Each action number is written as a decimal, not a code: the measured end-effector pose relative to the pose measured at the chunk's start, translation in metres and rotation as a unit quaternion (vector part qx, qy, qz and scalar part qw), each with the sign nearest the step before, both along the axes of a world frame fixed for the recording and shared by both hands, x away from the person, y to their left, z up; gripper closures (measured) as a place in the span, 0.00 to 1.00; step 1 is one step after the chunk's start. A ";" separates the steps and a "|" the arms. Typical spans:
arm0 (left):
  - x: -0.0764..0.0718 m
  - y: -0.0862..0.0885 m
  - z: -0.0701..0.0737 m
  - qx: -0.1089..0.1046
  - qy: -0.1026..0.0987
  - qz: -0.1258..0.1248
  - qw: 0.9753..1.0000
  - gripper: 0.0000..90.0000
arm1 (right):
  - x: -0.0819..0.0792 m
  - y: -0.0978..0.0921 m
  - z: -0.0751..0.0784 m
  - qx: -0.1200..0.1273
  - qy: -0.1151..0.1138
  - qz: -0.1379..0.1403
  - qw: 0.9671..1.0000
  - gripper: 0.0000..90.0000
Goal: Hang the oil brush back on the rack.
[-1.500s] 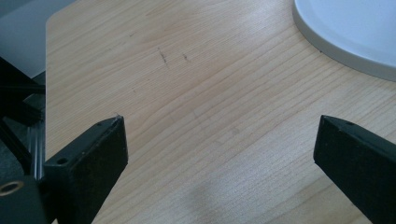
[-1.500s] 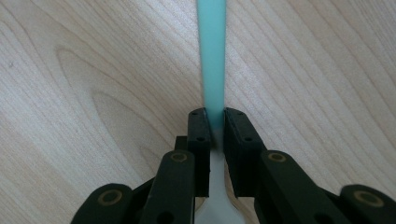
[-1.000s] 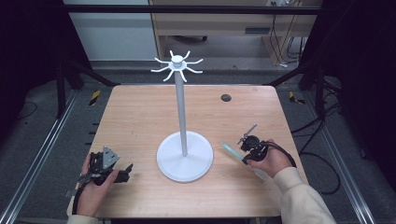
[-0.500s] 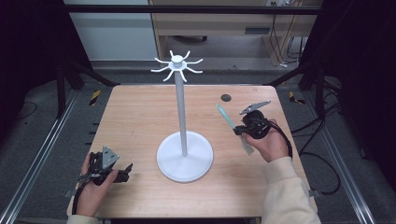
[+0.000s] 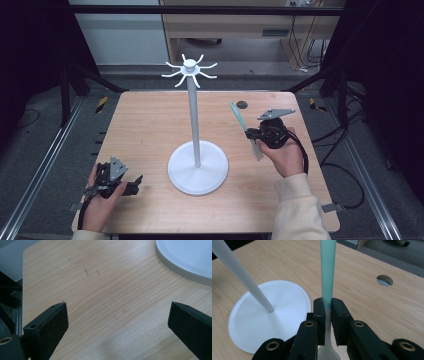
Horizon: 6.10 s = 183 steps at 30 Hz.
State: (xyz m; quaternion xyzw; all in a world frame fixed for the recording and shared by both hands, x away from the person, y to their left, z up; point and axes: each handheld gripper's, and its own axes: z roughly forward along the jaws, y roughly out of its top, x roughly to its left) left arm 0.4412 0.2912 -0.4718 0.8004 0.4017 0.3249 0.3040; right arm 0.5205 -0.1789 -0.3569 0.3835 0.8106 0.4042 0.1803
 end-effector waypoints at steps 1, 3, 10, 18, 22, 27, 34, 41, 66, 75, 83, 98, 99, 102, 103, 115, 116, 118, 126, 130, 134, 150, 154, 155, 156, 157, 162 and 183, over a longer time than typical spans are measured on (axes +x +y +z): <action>0.000 0.000 0.000 0.001 0.001 -0.002 1.000 0.03 | -0.003 0.000 0.002 0.005 -0.004 0.000 1.000 0.92; 0.000 0.000 0.000 0.000 0.001 -0.002 1.000 0.03 | -0.005 0.000 0.003 0.008 -0.008 0.002 1.000 0.92; 0.000 0.000 0.000 -0.001 0.000 -0.002 1.000 0.03 | -0.013 0.006 0.007 0.017 -0.016 0.010 1.000 0.92; 0.000 0.001 0.001 -0.002 0.000 -0.003 1.000 0.03 | -0.018 0.006 0.013 0.027 -0.025 0.011 0.999 0.92; 0.000 0.000 0.000 -0.002 0.001 -0.003 1.000 0.03 | -0.022 0.006 0.021 0.037 -0.038 0.015 0.998 0.92; 0.000 0.000 0.000 -0.002 0.001 -0.004 1.000 0.03 | -0.028 0.008 0.030 0.043 -0.059 0.018 0.997 0.92; 0.000 0.001 0.001 -0.002 -0.001 -0.002 1.000 0.03 | -0.033 0.010 0.037 0.051 -0.076 0.014 0.996 0.92; 0.000 0.001 0.001 -0.003 0.001 -0.003 1.000 0.03 | -0.037 0.009 0.044 0.065 -0.094 0.008 0.993 0.92; 0.000 0.000 0.000 -0.001 0.003 -0.005 1.000 0.03 | -0.062 0.024 0.076 0.084 -0.162 0.020 0.983 0.91; 0.000 0.000 0.000 0.000 0.004 -0.007 1.000 0.03 | -0.065 0.025 0.080 0.092 -0.168 0.024 0.981 0.91; 0.000 0.000 0.000 0.000 0.004 -0.007 1.000 0.03 | -0.068 0.025 0.083 0.105 -0.179 0.027 0.978 0.91; 0.000 -0.001 0.000 0.001 0.007 -0.009 1.000 0.03 | -0.081 0.029 0.097 0.124 -0.200 0.049 0.971 0.91; 0.000 -0.001 0.000 0.000 0.007 -0.010 1.000 0.03 | -0.081 0.030 0.097 0.125 -0.200 0.051 0.971 0.91; 0.000 -0.001 -0.001 0.000 0.008 -0.010 1.000 0.03 | -0.081 0.030 0.097 0.130 -0.199 0.055 0.970 0.91; 0.000 -0.001 0.000 0.000 0.008 -0.010 1.000 0.03 | -0.081 0.030 0.097 0.132 -0.201 0.056 0.969 0.91; 0.000 -0.001 0.000 0.001 0.007 -0.009 1.000 0.03 | -0.084 0.034 0.098 0.145 -0.198 0.069 0.967 0.91; 0.000 -0.001 0.000 0.002 0.007 -0.010 1.000 0.03 | -0.084 0.035 0.098 0.144 -0.197 0.071 0.967 0.91; 0.000 -0.001 0.000 0.002 0.007 -0.010 1.000 0.03 | -0.084 0.035 0.098 0.144 -0.196 0.071 0.967 0.91; 0.000 -0.001 0.000 0.001 0.007 -0.009 1.000 0.03 | -0.085 0.036 0.099 0.144 -0.195 0.075 0.967 0.91; 0.000 -0.001 0.000 0.001 0.007 -0.009 1.000 0.03 | -0.084 0.036 0.099 0.145 -0.193 0.077 0.967 0.91; 0.000 0.000 0.000 0.001 0.007 -0.008 1.000 0.03 | -0.084 0.039 0.098 0.143 -0.189 0.081 0.968 0.91; 0.000 0.000 0.000 0.002 0.008 -0.008 1.000 0.03 | -0.074 0.055 0.097 0.138 -0.181 0.086 0.970 0.91; 0.000 0.000 0.000 0.003 0.008 -0.008 1.000 0.03 | -0.073 0.059 0.096 0.137 -0.181 0.086 0.970 0.91; 0.000 0.000 0.000 0.003 0.008 -0.008 1.000 0.03 | -0.073 0.059 0.096 0.136 -0.182 0.085 0.970 0.91; 0.000 0.000 0.000 0.003 0.008 -0.008 1.000 0.03 | -0.073 0.059 0.096 0.135 -0.182 0.085 0.970 0.91; 0.000 0.000 0.000 0.003 0.008 -0.008 1.000 0.03 | -0.073 0.059 0.096 0.135 -0.183 0.084 0.970 0.91; 0.000 0.000 0.000 0.002 0.008 -0.008 1.000 0.03 | -0.073 0.060 0.095 0.135 -0.185 0.082 0.970 0.91; 0.000 0.001 0.000 0.003 0.008 -0.008 1.000 0.03 | -0.068 0.066 0.092 0.139 -0.187 0.086 0.969 0.91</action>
